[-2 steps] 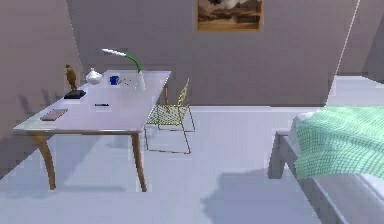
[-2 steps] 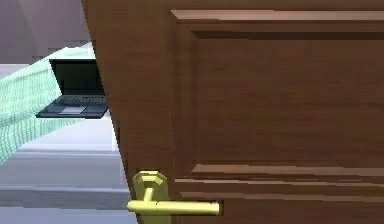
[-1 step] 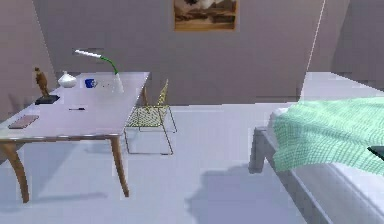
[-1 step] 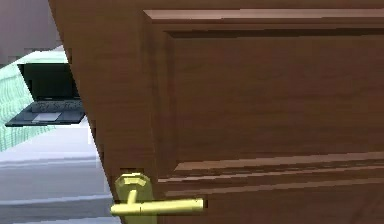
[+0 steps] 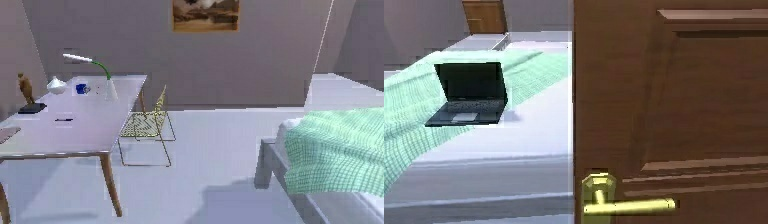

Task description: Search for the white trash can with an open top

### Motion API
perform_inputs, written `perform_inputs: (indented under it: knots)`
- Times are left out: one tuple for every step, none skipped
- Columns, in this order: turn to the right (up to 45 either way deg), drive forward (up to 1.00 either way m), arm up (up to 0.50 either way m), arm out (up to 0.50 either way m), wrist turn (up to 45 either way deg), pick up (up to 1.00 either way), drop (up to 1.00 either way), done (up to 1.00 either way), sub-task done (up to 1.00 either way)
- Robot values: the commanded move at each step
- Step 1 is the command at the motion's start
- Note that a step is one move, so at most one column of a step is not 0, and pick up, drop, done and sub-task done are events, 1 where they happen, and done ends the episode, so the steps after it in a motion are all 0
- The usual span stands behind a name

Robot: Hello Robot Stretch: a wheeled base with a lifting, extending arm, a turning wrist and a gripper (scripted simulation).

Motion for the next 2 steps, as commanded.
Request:
perform_inputs:
  knots:
    - [6.0, 0.00, 0.00, 0.00, 0.0, 0.00, 0.00, 0.00, 0.00]
    - [0.0, 1.00, 0.00, 0.00, 0.0, 0.00, 0.00, 0.00, 0.00]
